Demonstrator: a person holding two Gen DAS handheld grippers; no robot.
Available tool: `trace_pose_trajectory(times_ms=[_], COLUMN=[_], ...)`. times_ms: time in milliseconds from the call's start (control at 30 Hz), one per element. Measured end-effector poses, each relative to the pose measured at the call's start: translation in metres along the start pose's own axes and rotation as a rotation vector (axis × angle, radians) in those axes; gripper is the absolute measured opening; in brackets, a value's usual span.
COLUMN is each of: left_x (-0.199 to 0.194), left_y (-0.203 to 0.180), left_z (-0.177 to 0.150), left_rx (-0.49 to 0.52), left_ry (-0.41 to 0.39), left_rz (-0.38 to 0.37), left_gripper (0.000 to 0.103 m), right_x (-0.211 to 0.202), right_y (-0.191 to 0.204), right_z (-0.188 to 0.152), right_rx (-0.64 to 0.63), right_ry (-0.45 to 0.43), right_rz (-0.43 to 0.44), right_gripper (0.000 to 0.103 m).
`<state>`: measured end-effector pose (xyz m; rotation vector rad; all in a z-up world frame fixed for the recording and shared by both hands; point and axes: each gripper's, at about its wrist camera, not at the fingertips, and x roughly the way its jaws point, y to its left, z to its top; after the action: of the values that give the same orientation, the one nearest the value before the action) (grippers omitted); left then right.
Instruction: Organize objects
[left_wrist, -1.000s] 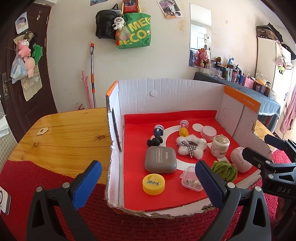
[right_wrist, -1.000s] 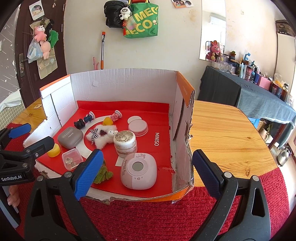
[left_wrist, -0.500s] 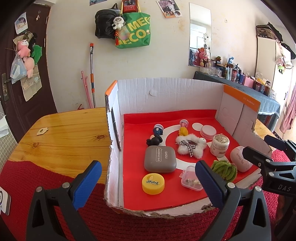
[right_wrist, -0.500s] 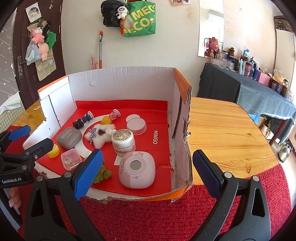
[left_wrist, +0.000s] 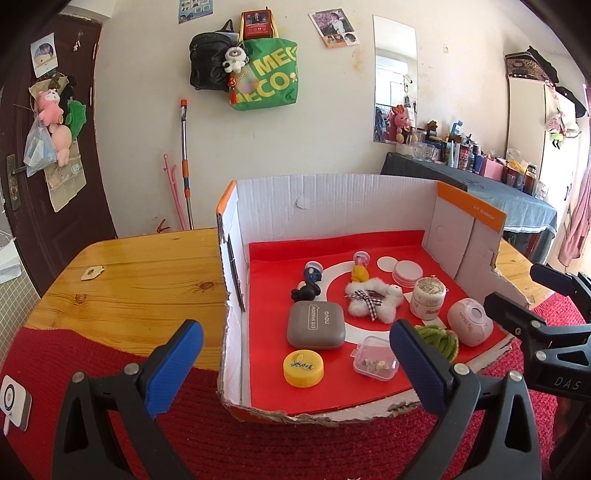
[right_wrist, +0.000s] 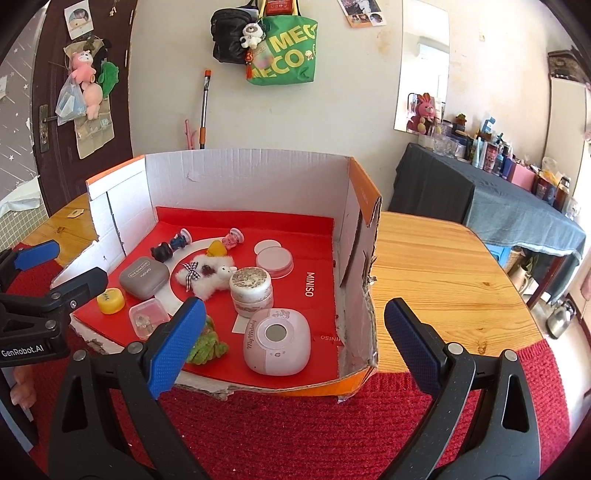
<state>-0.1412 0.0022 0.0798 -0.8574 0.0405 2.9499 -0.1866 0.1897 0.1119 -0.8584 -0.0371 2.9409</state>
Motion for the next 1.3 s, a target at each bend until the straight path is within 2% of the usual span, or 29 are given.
trace_pose_trajectory(times_ms=[167,367,600,867,1133,1300], left_x=[-0.018,-0.037,-0.043,-0.03,-0.011,-0.009], left_y=[0.0,0.003,0.005,0.0,0.0,-0.006], left_z=[0.0,-0.011,-0.034,-0.061,-0.071,-0.074], left_rx=[0.006,-0.003,-0.019,-0.024,-0.056,-0.025], left_ry=[-0.001,0.038,0.112,0.21,0.32,0.331], left_rz=[0.015,-0.014,-0.018,-0.025,-0.01,0.028], left_gripper=[0.103,0.103,0.103,0.103,0.103,0.103], right_x=[-0.019,-0.041,-0.047,-0.034,-0.014,-0.009], right_y=[-0.001,0.004,0.004,0.006,0.008,0.0], right_z=[0.004,-0.003,-0.028,-0.059,-0.069,-0.073], right_rx=[0.01,-0.014,0.022,0.044,0.05,0.109], right_ry=[-0.007,0.001,0.104,0.216,0.317,0.356], right_rz=[-0.003,-0.019,-0.008,-0.014,-0.046,-0.047], right_gripper=[0.099,0.099,0.099,0.099,0.099,0.102])
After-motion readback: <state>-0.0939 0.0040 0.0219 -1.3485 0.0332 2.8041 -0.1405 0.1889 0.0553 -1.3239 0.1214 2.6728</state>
